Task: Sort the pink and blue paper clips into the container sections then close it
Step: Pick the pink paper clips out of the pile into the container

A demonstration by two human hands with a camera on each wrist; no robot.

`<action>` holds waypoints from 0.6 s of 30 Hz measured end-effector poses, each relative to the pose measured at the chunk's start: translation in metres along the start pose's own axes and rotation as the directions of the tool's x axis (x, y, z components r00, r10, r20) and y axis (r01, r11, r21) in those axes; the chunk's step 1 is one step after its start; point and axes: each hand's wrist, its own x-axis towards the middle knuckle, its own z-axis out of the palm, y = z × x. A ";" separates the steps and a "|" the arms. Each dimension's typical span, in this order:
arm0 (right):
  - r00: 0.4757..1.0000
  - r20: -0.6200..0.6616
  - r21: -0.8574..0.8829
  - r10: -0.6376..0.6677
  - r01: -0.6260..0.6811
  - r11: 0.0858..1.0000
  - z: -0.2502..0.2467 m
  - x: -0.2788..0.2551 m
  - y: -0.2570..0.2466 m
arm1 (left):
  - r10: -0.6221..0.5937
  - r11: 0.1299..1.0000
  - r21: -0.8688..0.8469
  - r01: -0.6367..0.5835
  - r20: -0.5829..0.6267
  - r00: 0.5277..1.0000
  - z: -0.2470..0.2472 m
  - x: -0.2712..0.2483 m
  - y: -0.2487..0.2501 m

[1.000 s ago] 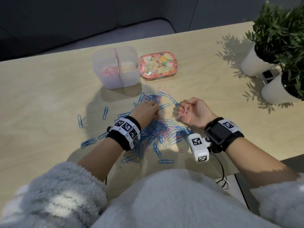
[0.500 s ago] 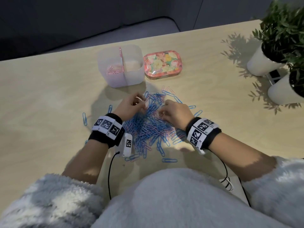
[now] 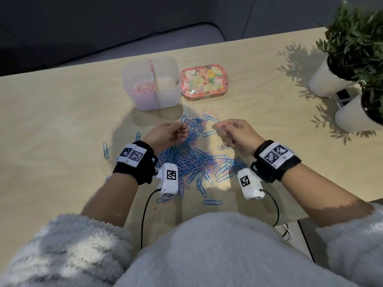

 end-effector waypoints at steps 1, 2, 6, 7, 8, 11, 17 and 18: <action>0.998 -0.010 0.113 0.060 -0.059 0.992 -0.003 0.003 -0.004 | 0.008 1.000 0.001 -0.008 0.001 1.000 -0.001 0.000 0.000; 0.993 -0.004 0.217 0.117 -0.113 0.970 -0.005 0.006 -0.008 | 0.013 1.000 0.000 -0.013 -0.002 1.000 -0.002 0.000 0.000; 0.985 -0.004 0.235 0.171 -0.165 0.958 0.001 0.014 -0.021 | -0.023 0.999 -0.041 0.022 -0.017 1.000 0.001 -0.001 0.006; 0.991 -0.054 0.110 0.122 -0.115 0.987 0.005 0.016 -0.023 | -0.045 0.998 -0.052 0.043 -0.047 0.998 0.003 0.000 0.007; 0.994 -0.102 -0.060 0.033 -0.039 0.997 0.010 0.019 -0.025 | -0.072 0.996 -0.062 0.067 -0.091 0.993 0.004 0.000 0.009; 0.963 -0.075 -0.534 -0.259 0.180 0.826 0.022 0.035 -0.026 | -0.018 0.963 0.258 0.075 -0.217 0.976 0.010 0.006 0.007; 0.958 0.038 -0.847 -0.286 0.183 0.500 0.040 0.047 -0.032 | 0.273 0.403 0.915 -0.001 -0.119 0.955 0.030 0.011 -0.009; 0.958 0.044 -0.851 -0.282 0.184 0.491 0.041 0.048 -0.033 | 0.281 0.342 0.939 -0.006 -0.096 0.955 0.031 0.011 -0.011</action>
